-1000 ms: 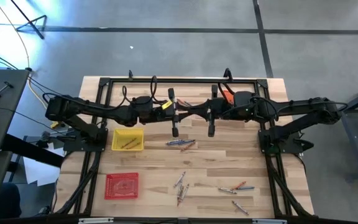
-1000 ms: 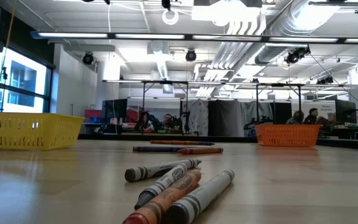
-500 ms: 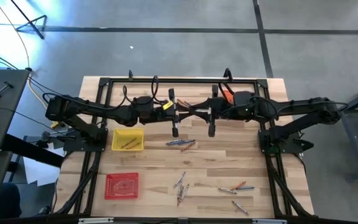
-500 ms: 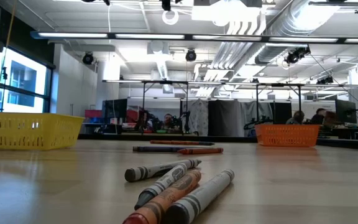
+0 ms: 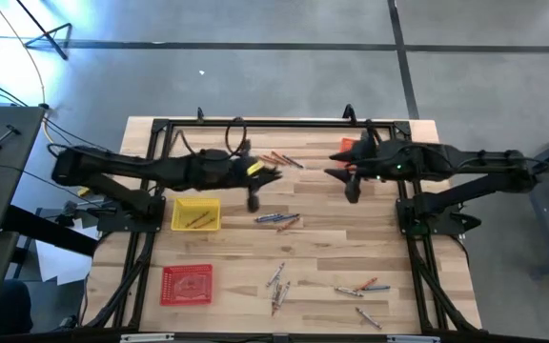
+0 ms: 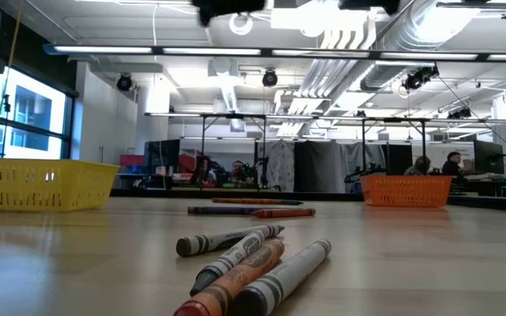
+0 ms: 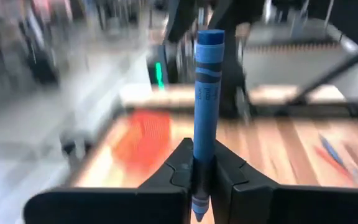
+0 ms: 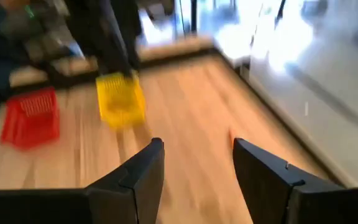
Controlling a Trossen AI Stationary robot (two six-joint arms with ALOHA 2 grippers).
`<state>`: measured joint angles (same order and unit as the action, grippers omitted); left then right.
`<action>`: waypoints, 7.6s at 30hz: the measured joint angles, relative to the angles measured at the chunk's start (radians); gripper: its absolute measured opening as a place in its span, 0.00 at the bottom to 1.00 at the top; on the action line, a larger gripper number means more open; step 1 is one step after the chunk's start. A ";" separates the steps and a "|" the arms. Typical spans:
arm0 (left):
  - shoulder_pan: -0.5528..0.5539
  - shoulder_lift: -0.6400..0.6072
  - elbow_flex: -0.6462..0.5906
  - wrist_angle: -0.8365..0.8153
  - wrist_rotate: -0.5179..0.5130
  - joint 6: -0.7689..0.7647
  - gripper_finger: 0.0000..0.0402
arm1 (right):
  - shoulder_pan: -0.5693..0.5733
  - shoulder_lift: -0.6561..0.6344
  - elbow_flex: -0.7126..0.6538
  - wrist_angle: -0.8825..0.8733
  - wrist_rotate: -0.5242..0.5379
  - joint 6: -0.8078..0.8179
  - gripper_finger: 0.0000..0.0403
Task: Sort crayons
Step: Put the blue crayon into the red bin
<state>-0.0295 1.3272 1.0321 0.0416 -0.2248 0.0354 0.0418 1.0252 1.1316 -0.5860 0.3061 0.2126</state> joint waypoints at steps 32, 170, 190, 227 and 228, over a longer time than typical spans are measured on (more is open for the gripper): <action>-0.834 0.141 0.000 -0.885 0.078 -2.013 0.04 | 0.116 0.266 -0.001 -0.327 0.029 0.194 0.45; -0.396 0.165 0.124 -0.384 -0.415 -0.580 0.21 | 0.849 0.860 -0.001 -0.355 -0.502 0.965 0.06; -0.429 0.165 0.124 -0.383 -0.415 -0.580 0.21 | 0.882 0.643 0.057 -0.479 -0.339 1.157 0.00; -0.433 0.611 0.044 0.924 -0.384 0.063 0.21 | 0.796 0.688 0.064 -0.211 0.922 0.946 0.00; -0.431 0.611 0.044 0.921 -0.379 0.049 0.21 | 0.791 0.690 0.064 -0.196 0.921 0.935 0.00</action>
<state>-0.4603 1.9381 1.0763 0.9623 -0.6036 0.0846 0.8326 1.7152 1.1954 -0.7820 1.2273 1.1474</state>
